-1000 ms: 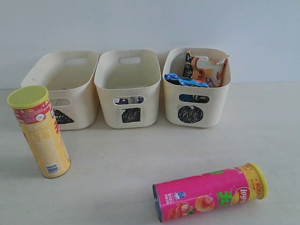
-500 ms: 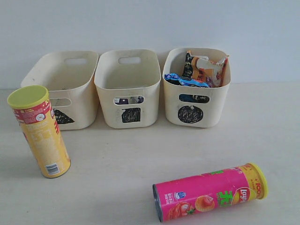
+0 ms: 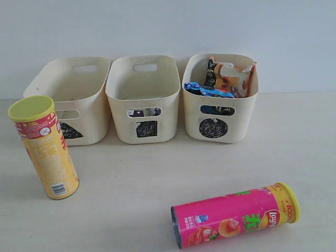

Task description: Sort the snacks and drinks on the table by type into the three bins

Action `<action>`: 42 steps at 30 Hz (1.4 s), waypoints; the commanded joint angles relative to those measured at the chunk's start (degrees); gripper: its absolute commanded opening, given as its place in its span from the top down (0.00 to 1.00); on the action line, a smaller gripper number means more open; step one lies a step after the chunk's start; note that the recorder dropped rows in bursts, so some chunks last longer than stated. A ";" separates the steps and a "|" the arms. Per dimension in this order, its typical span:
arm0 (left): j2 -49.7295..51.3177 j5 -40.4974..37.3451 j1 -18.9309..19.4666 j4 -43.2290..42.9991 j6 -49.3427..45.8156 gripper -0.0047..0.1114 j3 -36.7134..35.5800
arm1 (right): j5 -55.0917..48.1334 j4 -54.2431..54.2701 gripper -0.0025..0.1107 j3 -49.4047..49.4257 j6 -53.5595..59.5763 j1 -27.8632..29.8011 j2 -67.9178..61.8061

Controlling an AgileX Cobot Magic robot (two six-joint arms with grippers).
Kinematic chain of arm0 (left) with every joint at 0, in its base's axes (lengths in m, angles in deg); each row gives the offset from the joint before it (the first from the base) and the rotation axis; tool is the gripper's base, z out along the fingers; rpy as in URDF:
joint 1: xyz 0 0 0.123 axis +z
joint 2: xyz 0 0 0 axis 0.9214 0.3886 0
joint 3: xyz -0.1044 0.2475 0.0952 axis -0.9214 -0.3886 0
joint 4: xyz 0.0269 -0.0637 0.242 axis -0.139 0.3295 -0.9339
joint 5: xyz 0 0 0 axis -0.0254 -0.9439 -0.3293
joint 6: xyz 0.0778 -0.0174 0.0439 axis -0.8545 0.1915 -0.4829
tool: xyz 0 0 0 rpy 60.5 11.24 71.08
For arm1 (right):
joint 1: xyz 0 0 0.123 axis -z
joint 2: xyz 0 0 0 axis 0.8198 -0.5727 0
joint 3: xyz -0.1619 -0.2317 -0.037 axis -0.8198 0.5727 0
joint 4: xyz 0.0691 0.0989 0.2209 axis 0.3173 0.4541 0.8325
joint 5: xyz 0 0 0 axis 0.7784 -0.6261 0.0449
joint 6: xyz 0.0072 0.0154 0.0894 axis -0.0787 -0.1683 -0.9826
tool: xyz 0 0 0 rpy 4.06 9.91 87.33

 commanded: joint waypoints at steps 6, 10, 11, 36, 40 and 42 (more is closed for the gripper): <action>9.19 13.72 0.06 -3.46 6.17 0.92 9.82 | 0.26 0.07 0.98 0.28 0.38 0.13 0.33; 19.03 13.72 0.06 -4.50 6.17 0.92 17.02 | 0.26 0.07 0.98 0.28 0.38 0.13 0.33; 21.95 13.77 0.06 -4.50 6.17 0.92 18.65 | 0.26 0.07 0.98 0.28 0.38 0.13 0.33; 53.88 23.00 0.06 -19.16 8.14 0.92 11.94 | 0.25 0.07 0.98 0.28 0.40 0.13 0.33; 53.98 23.00 0.06 -23.24 9.14 0.92 8.13 | 0.25 0.07 0.98 0.28 0.40 0.13 0.33; 53.98 23.00 0.06 -23.34 9.24 0.92 7.68 | 0.25 0.07 0.98 0.28 0.40 0.13 0.33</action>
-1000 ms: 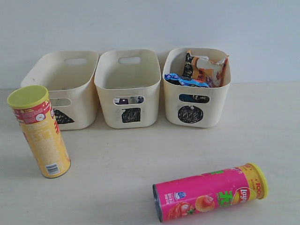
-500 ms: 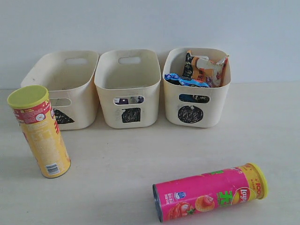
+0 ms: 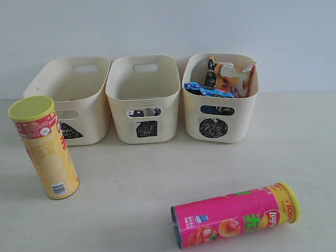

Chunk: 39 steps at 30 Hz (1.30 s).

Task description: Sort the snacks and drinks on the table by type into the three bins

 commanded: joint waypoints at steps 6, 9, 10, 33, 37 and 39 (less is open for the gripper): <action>0.23 1.30 0.06 -4.01 2.64 0.77 -0.91 | 0.25 0.07 0.98 0.28 0.40 0.13 0.33; 1.54 1.30 0.06 -5.62 5.54 0.35 -0.91 | 0.25 0.07 0.98 0.28 0.40 0.13 0.33; 2.37 1.30 0.06 -5.74 6.86 0.27 -0.91 | 0.25 0.07 0.98 0.28 0.40 0.13 0.33; 31.74 26.51 0.06 -7.72 0.53 0.12 4.17 | 0.25 0.07 0.98 0.28 0.40 0.13 0.33; 34.99 26.51 0.06 -7.72 0.53 0.14 6.26 | 0.25 0.07 0.98 0.28 0.40 0.13 0.33; 36.58 26.51 0.06 -7.72 0.53 0.14 7.10 | 0.25 0.07 0.98 0.28 0.40 0.13 0.33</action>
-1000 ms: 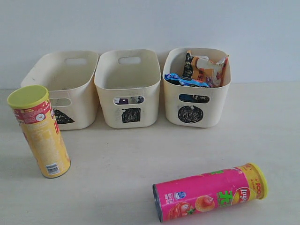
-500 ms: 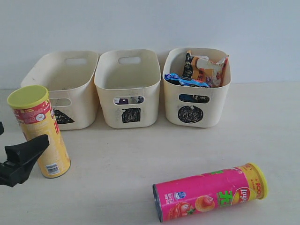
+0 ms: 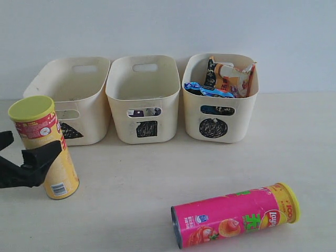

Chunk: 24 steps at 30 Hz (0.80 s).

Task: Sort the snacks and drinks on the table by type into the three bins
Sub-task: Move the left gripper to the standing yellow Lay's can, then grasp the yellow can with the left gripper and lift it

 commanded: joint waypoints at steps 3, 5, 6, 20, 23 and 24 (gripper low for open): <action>5.15 1.05 0.06 0.54 -0.62 0.14 2.95 | 0.25 0.07 0.98 0.28 0.40 0.13 0.33; 6.40 1.05 0.06 0.54 -0.74 0.14 3.58 | 0.25 0.07 0.98 0.28 0.40 0.13 0.33; 7.17 1.05 0.06 0.54 -0.74 0.14 4.10 | 0.25 0.07 0.98 0.28 0.40 0.13 0.33; 16.14 1.56 0.06 0.54 -0.98 0.15 9.81 | 0.25 0.07 0.98 0.28 0.40 0.13 0.33; 17.00 1.56 0.06 0.54 -0.98 0.26 10.39 | 0.25 0.07 0.98 0.28 0.40 0.13 0.33; 17.00 1.40 0.06 0.54 -0.98 0.32 10.39 | 0.25 0.07 0.98 0.28 0.40 0.13 0.33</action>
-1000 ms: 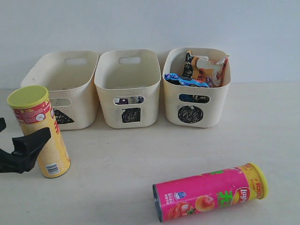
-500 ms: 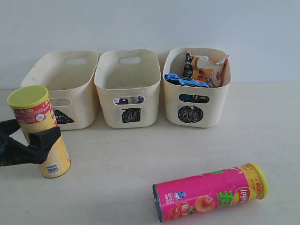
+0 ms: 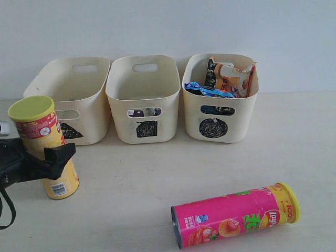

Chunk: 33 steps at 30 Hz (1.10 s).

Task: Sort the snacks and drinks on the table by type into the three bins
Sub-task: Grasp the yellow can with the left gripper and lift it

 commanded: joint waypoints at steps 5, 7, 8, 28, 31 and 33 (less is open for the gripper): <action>0.69 -0.03 0.06 -2.53 -0.32 0.89 0.56 | 0.25 0.07 0.98 0.28 0.40 0.13 0.33; 0.69 0.89 0.06 -5.71 -0.77 0.92 0.56 | 0.25 0.07 0.98 0.28 0.40 0.13 0.33; 0.69 1.45 0.06 -6.80 -0.77 0.92 0.56 | 0.25 0.07 0.98 0.28 0.40 0.13 0.33; -18.83 -20.38 0.06 -13.24 22.66 0.92 5.05 | 0.25 0.07 0.98 0.28 0.40 0.13 0.33; -21.89 -25.16 0.06 -20.74 32.49 0.92 8.71 | 0.25 0.07 0.98 0.28 0.40 0.13 0.33; -23.13 -26.97 0.06 -25.56 38.28 0.92 11.57 | 0.25 0.07 0.98 0.28 0.40 0.13 0.33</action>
